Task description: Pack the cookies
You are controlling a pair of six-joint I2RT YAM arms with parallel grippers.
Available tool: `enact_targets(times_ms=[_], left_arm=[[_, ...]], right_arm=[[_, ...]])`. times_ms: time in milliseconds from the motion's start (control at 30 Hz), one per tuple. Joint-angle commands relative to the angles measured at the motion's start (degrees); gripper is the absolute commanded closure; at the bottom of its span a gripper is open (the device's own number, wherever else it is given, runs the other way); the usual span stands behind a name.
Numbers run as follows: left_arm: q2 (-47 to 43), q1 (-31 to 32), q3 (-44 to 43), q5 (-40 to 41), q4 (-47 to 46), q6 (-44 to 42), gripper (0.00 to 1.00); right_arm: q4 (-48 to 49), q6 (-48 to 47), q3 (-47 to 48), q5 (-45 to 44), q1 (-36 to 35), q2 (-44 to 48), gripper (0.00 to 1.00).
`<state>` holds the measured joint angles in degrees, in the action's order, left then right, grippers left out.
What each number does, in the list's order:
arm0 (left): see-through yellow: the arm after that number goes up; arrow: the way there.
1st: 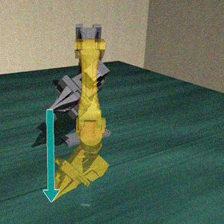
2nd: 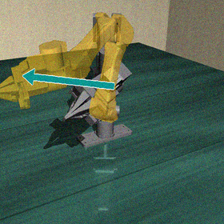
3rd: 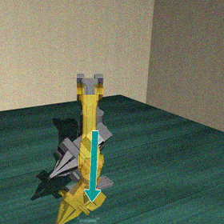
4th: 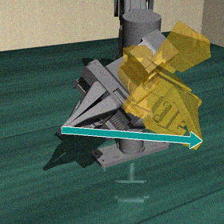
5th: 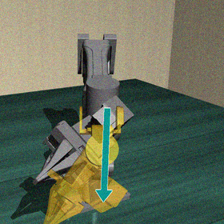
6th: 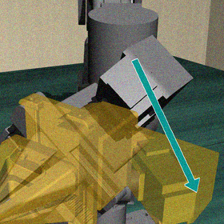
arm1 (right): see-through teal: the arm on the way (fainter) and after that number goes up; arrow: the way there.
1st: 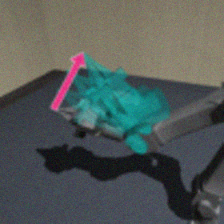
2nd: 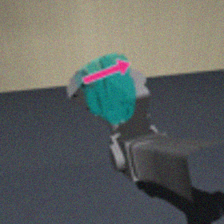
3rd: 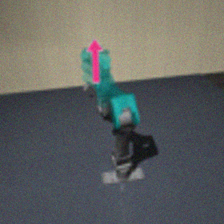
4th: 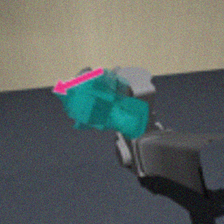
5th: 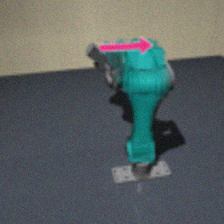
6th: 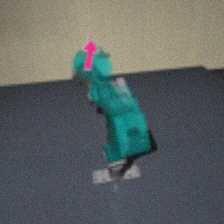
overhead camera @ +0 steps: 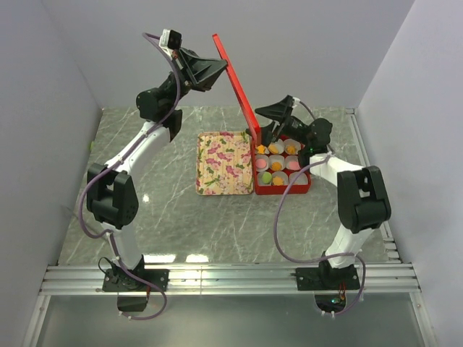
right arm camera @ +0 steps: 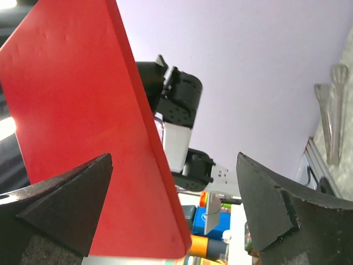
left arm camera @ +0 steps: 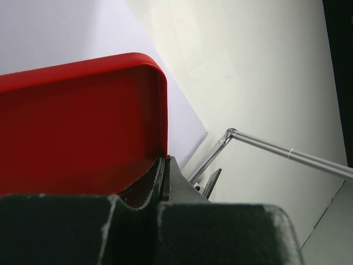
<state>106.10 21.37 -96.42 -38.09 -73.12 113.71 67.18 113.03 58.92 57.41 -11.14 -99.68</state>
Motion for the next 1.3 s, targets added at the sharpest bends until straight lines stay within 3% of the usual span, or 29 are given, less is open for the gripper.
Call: enact_targets(times_ms=[0,167,367,567,933,1067,1267], left_arm=[[-2.83,0.26,0.26,2.4,-33.66,18.21,0.99],[-3.18,0.17,0.62,2.05,-33.66,17.78,0.99],[-3.71,0.26,1.76,1.88,-33.75,16.37,1.0],[-4.24,0.26,3.26,1.96,-33.75,15.49,0.99],[-3.8,0.26,3.96,2.67,-33.84,14.52,0.99],[-4.06,0.26,5.54,2.49,-33.84,14.17,0.99],[-3.71,0.26,7.3,3.63,-33.75,13.99,0.99]], right_arm=[[15.33,13.16,4.8,-2.73,-1.78,-2.44,0.0],[27.56,23.53,7.44,-6.25,-3.63,-5.96,0.0],[26.42,24.07,9.29,-6.43,-5.04,-4.74,0.0],[33.72,31.1,11.92,-13.81,-6.09,-5.79,0.0],[33.72,34.01,12.46,-20.31,-5.91,-3.07,0.03],[33.72,34.18,10.7,-22.86,-5.91,-1.49,0.11],[33.72,34.36,10.96,-25.68,-6.0,0.27,0.46]])
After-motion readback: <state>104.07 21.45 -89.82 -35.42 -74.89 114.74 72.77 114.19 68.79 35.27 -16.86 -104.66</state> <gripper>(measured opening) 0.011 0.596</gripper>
